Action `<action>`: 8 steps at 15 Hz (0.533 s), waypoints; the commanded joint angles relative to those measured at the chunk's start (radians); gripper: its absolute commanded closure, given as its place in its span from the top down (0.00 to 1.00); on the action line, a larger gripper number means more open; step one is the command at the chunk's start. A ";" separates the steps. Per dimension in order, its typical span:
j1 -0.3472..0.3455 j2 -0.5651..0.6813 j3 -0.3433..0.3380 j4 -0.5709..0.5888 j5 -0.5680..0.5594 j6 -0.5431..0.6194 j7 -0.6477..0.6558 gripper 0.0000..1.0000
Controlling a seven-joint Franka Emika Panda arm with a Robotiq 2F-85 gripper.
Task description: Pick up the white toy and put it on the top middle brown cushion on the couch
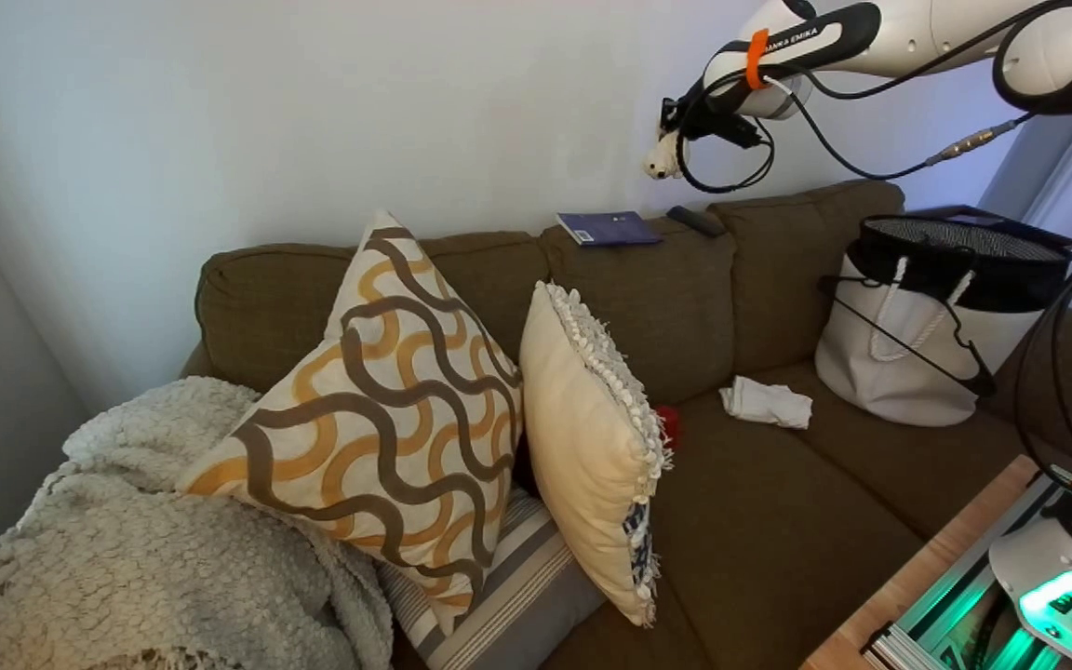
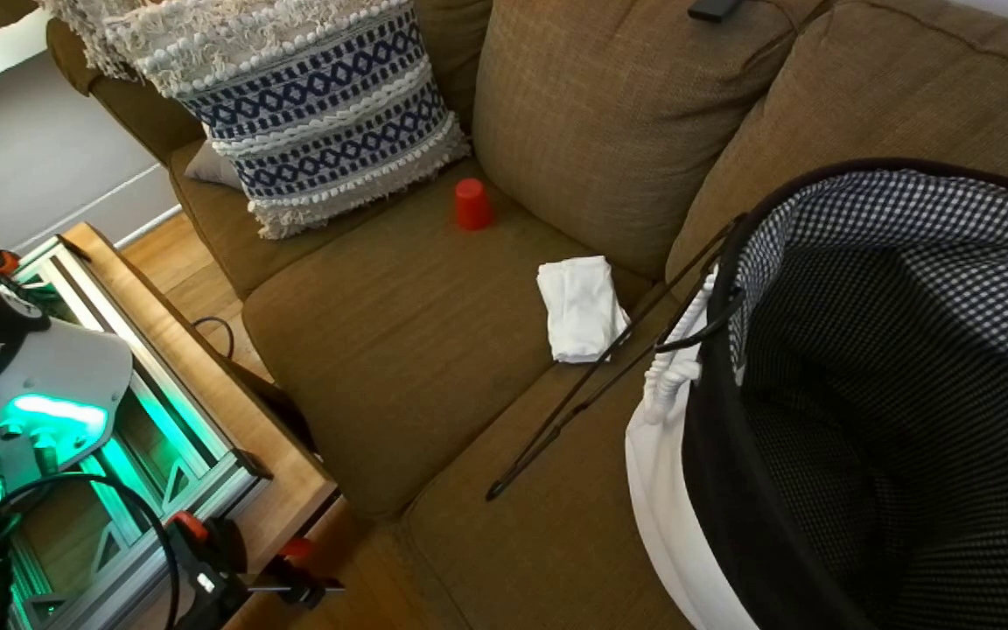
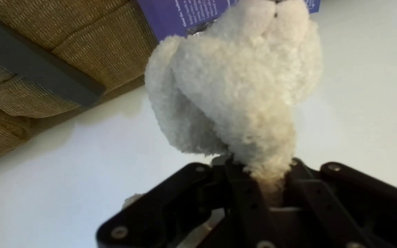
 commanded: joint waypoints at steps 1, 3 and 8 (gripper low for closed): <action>-0.021 0.049 0.022 0.067 0.073 0.022 -0.026 0.04; -0.023 0.094 0.011 0.132 0.091 0.017 -0.004 0.04; -0.034 0.249 -0.032 0.337 0.110 -0.058 0.081 0.04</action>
